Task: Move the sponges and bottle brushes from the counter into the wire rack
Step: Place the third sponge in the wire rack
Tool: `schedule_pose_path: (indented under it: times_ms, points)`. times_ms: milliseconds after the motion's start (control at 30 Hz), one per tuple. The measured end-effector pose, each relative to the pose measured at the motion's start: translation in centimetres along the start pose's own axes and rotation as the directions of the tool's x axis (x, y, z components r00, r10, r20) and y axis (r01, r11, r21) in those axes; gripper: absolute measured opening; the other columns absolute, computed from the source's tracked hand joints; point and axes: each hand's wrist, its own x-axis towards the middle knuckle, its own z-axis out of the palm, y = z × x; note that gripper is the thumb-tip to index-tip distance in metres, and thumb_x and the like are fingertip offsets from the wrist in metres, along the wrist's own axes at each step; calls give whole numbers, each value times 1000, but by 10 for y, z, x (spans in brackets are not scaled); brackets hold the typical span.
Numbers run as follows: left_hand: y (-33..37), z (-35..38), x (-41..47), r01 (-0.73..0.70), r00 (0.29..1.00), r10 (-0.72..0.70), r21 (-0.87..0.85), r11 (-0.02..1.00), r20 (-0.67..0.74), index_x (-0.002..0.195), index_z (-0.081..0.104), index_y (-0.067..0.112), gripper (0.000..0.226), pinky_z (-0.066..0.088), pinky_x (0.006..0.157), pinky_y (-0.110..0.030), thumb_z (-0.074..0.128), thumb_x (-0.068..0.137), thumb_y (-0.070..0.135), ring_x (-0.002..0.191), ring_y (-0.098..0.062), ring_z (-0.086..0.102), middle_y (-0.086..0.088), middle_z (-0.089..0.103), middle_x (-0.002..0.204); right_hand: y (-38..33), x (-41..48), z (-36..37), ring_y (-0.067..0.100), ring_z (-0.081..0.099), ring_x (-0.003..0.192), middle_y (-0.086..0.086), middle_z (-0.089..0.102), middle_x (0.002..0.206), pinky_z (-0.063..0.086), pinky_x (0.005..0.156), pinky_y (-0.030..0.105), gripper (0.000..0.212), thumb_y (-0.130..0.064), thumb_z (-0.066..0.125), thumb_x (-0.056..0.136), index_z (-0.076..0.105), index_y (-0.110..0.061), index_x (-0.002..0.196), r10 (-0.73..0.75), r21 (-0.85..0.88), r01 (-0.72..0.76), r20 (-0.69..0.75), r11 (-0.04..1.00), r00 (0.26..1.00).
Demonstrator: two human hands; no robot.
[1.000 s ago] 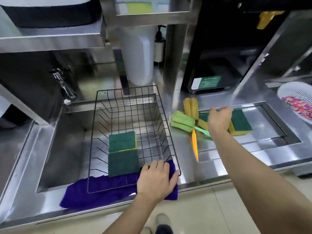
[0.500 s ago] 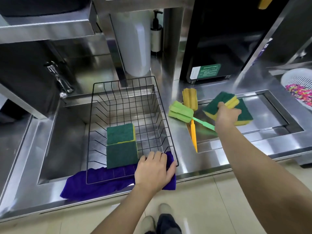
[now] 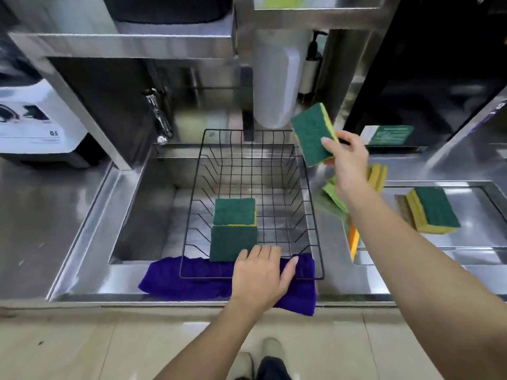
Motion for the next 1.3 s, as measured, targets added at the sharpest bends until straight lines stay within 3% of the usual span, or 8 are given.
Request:
schedule_pose_path:
  times_ms: [200, 433, 567, 667, 800, 933, 1233, 1300]
  points:
    - [-37, -3, -16, 59, 998, -55, 91, 994, -42, 67, 56, 12, 44, 42, 56, -32, 43, 91, 47, 59, -24, 52, -3, 54, 62, 39, -5, 54, 19, 56, 88, 0, 59, 90, 44, 65, 23, 25, 3, 61, 78, 59, -15, 96, 166, -185, -120, 254, 975, 953]
    - [-38, 0, -18, 83, 996, -81, 97, 992, -21, 69, 57, 12, 45, 41, 58, -33, 40, 92, 48, 62, -23, 50, -3, 53, 65, 72, -11, 94, 24, 58, 85, 3, 56, 87, 51, 70, 39, 25, -6, 68, 74, 49, -23, 75, 236, -358, -149, 211, 922, 949]
    - [-38, -1, -18, 88, 996, -87, 104, 991, -18, 69, 57, 13, 45, 40, 58, -32, 39, 91, 48, 63, -23, 50, -3, 54, 66, 78, -11, 104, 15, 57, 71, 4, 59, 84, 48, 53, 20, 17, -1, 61, 82, 60, -13, 94, 268, -334, -179, 242, 925, 932]
    - [-38, 0, -19, 93, 995, -89, 106, 990, -42, 67, 56, 13, 44, 39, 57, -32, 41, 90, 47, 62, -22, 49, -2, 52, 65, 84, -9, 107, 14, 57, 77, 3, 55, 95, 51, 65, 26, 34, -2, 61, 85, 50, -9, 116, 299, -360, -196, 256, 912, 919]
    - [-37, 3, -18, 85, 994, -76, 106, 991, -83, 64, 55, 13, 41, 35, 54, -31, 44, 89, 45, 59, -22, 46, -2, 50, 62, 92, -11, 106, 21, 51, 98, 12, 53, 114, 46, 90, 36, 37, -10, 60, 89, 46, -4, 123, 324, -556, -145, 238, 818, 916]
    - [-39, 6, -20, 67, 992, -56, 100, 993, -116, 62, 54, 13, 39, 33, 53, -30, 47, 88, 42, 57, -21, 45, -2, 48, 60, 96, -16, 103, 21, 51, 95, 11, 58, 120, 49, 80, 39, 38, -13, 54, 92, 46, -8, 130, 416, -655, -137, 291, 743, 862]
    - [-38, 5, -19, 54, 993, -45, 90, 994, -105, 62, 54, 13, 39, 33, 52, -31, 46, 89, 40, 56, -21, 46, -2, 49, 59, 87, -20, 94, 24, 45, 125, 7, 40, 148, 39, 97, 32, 49, -24, 44, 98, 31, -13, 144, 459, -776, 30, 403, 630, 792]
    - [-39, 4, -19, 50, 995, -42, 89, 995, -94, 62, 54, 13, 39, 33, 51, -31, 46, 89, 40, 55, -21, 46, -2, 49, 59, 88, -21, 96, 23, 48, 118, 7, 45, 144, 39, 94, 31, 46, -23, 47, 97, 36, -12, 140, 449, -768, 35, 411, 640, 794]
